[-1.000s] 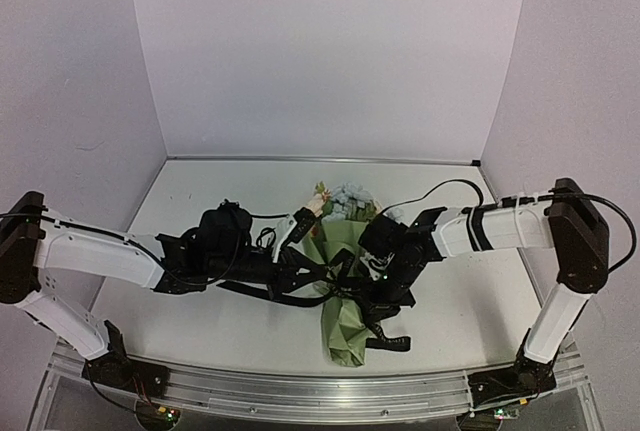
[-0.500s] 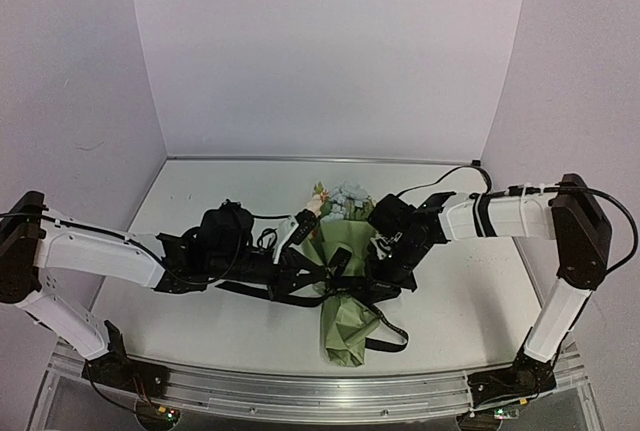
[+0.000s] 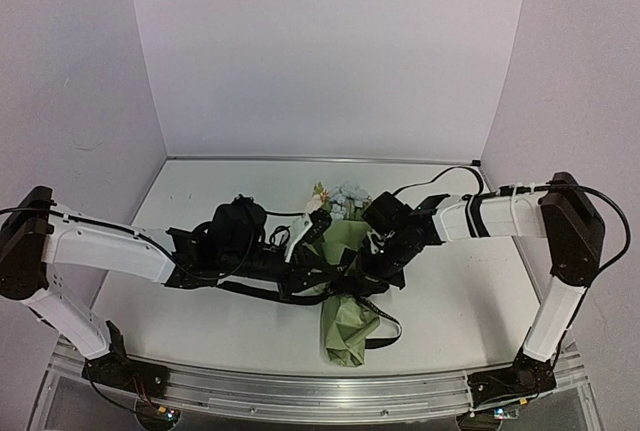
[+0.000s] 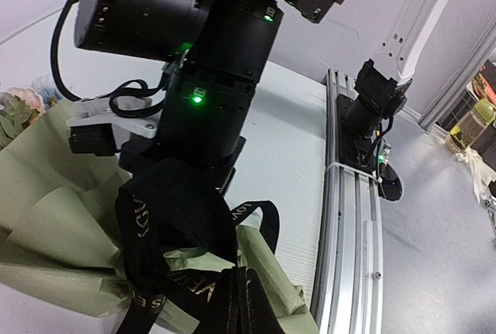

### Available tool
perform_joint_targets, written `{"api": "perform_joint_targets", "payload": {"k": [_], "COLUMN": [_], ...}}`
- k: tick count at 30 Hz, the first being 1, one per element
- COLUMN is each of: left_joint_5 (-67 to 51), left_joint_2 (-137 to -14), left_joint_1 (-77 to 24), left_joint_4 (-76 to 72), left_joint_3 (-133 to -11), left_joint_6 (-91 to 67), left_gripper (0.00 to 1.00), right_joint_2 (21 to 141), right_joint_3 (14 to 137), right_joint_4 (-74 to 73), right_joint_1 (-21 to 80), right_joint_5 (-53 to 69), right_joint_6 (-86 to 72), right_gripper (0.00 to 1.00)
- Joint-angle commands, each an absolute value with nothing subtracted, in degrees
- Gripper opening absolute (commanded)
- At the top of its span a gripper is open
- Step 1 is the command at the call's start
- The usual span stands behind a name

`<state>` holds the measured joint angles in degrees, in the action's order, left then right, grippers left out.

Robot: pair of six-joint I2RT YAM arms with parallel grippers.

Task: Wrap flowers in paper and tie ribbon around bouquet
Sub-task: Cross the half-tied ribbon over the folded bouquet.

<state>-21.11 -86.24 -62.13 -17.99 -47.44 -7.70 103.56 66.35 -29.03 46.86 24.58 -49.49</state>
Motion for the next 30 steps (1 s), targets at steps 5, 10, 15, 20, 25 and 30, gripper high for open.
{"api": "perform_joint_targets", "payload": {"k": [5,10,15,20,25,30], "left_joint_5": [-25.5,-23.3,-21.2,-17.9,-13.6,-11.9], "left_joint_2": [-91.7,-96.8,-97.8,-94.0,-87.8,-87.6], "left_joint_1": [-67.4,-71.5,-72.8,-72.8,-70.8,-62.9], "left_joint_4": [-6.8,1.8,3.3,-1.8,-7.3,-6.5], "left_joint_3": [-56.7,-61.0,-61.9,-58.9,-55.7,-56.3], "left_joint_6": [-0.3,4.5,4.6,1.8,-3.6,-9.6], "left_gripper": [0.03,0.13,0.26,0.43,0.49,0.42], "right_joint_2": [105.7,105.7,105.0,103.6,102.6,101.1], "right_joint_3": [66.3,65.4,64.4,63.1,62.2,60.5], "right_joint_4": [-24.3,-22.5,-21.7,-21.7,-21.6,-19.3], "right_joint_1": [45.8,45.6,45.6,45.5,45.6,45.6], "right_joint_5": [22.7,22.4,22.2,22.3,22.5,21.7], "right_joint_6": [-51.9,-52.1,-52.0,-51.0,-49.7,-49.6], "right_gripper": [0.00,0.00,0.00,0.00,0.00,0.00]}}
